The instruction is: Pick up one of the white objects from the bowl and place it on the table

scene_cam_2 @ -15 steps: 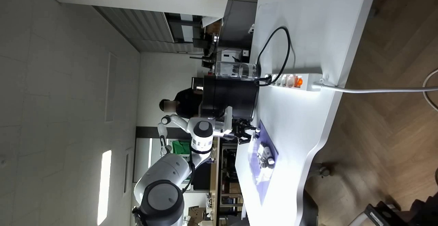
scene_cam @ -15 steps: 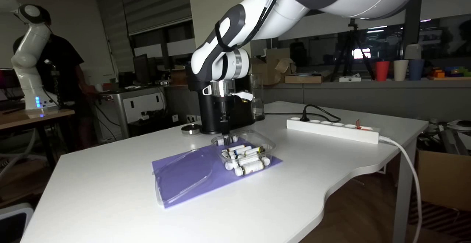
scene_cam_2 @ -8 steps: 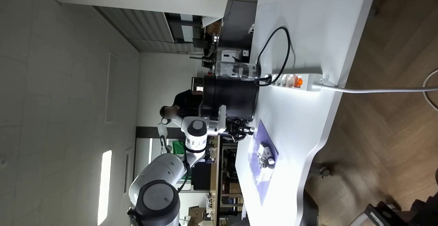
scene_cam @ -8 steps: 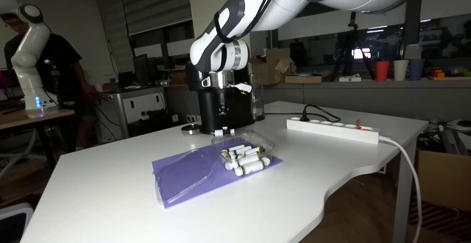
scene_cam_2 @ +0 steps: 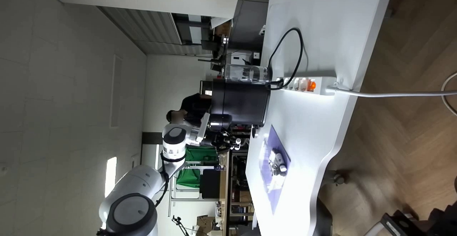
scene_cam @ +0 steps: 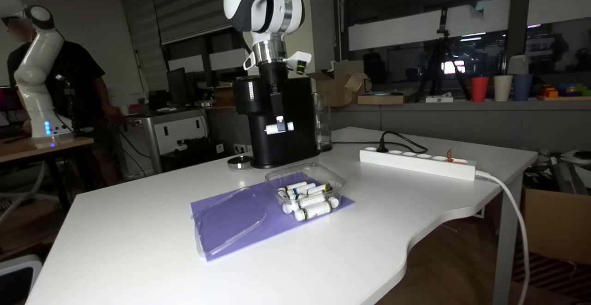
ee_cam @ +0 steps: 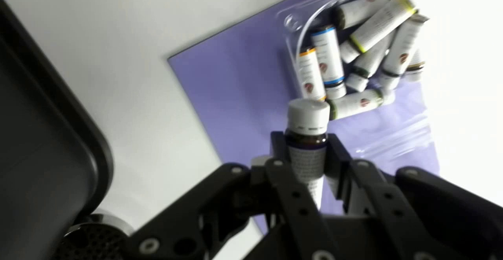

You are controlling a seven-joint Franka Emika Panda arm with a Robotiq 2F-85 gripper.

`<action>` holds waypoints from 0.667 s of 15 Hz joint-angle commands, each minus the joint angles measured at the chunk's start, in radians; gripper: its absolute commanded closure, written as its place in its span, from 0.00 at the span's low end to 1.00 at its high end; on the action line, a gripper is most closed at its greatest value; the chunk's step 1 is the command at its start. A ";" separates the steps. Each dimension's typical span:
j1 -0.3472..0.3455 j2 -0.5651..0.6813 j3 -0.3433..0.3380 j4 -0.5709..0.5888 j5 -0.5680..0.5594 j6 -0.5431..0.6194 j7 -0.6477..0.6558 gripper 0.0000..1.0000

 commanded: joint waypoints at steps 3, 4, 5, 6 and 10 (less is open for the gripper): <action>-0.036 -0.124 0.007 -0.223 0.014 -0.169 -0.045 0.93; -0.038 -0.124 0.004 -0.253 0.011 -0.168 -0.047 0.93; -0.043 -0.123 0.004 -0.283 0.012 -0.155 -0.050 0.93; -0.047 -0.119 0.006 -0.305 0.014 -0.144 -0.057 0.93; -0.071 -0.140 0.026 -0.408 0.031 -0.021 -0.086 0.41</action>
